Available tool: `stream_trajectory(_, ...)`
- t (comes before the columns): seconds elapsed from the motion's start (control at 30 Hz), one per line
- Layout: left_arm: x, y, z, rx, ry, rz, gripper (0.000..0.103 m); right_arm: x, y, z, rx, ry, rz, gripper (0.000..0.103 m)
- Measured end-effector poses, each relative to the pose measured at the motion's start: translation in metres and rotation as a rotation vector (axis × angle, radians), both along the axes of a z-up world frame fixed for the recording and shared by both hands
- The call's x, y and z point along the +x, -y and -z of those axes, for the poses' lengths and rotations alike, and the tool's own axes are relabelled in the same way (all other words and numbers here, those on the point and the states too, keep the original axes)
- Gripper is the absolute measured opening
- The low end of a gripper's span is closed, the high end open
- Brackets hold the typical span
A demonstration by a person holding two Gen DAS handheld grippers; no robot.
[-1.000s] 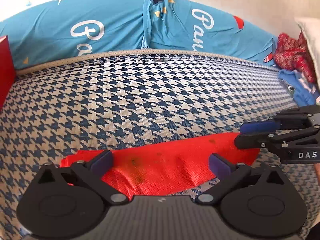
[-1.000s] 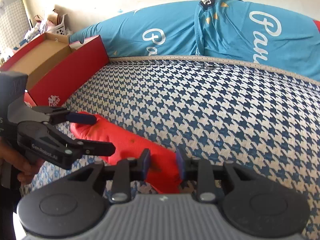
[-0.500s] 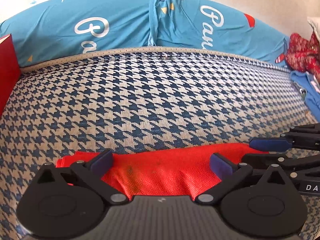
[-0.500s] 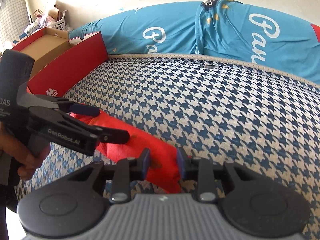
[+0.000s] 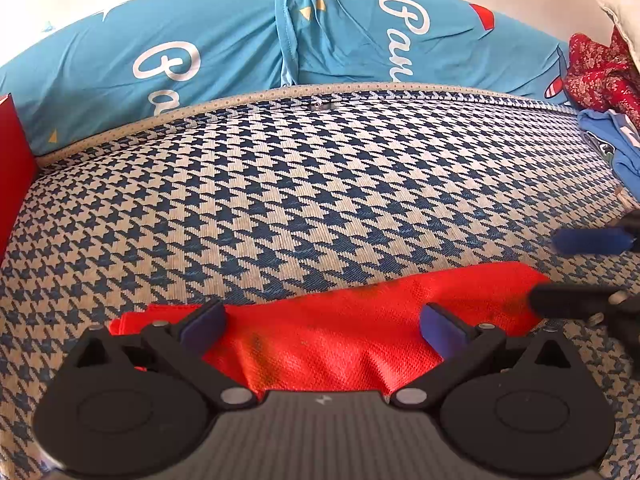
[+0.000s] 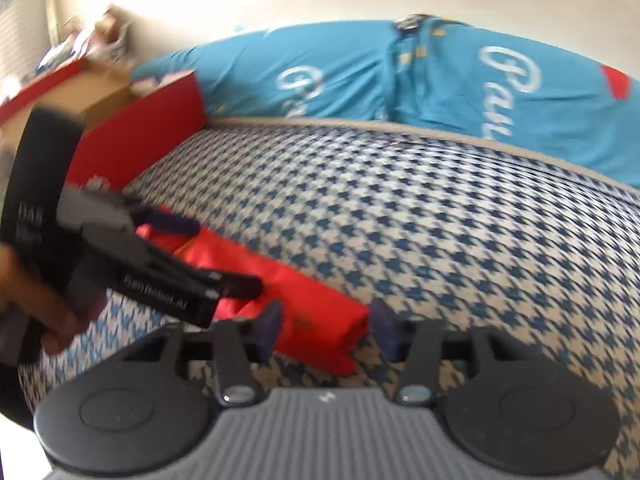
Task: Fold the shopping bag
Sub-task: 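Withdraw the right gripper from the folded red strip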
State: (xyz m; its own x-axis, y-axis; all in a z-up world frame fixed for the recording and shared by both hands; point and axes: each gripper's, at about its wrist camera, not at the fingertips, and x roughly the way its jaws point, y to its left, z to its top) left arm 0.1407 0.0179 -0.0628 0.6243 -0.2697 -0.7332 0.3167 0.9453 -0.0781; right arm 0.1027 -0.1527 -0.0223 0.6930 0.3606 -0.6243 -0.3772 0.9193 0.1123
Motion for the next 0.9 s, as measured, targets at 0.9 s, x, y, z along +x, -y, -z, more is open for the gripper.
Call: stream_trajectory(0.9,-0.021,0.000,-0.014,0.004,0.040,0.039,0.103,0.013,0.035,-0.001,0.213,-0.154,0.344,0.102)
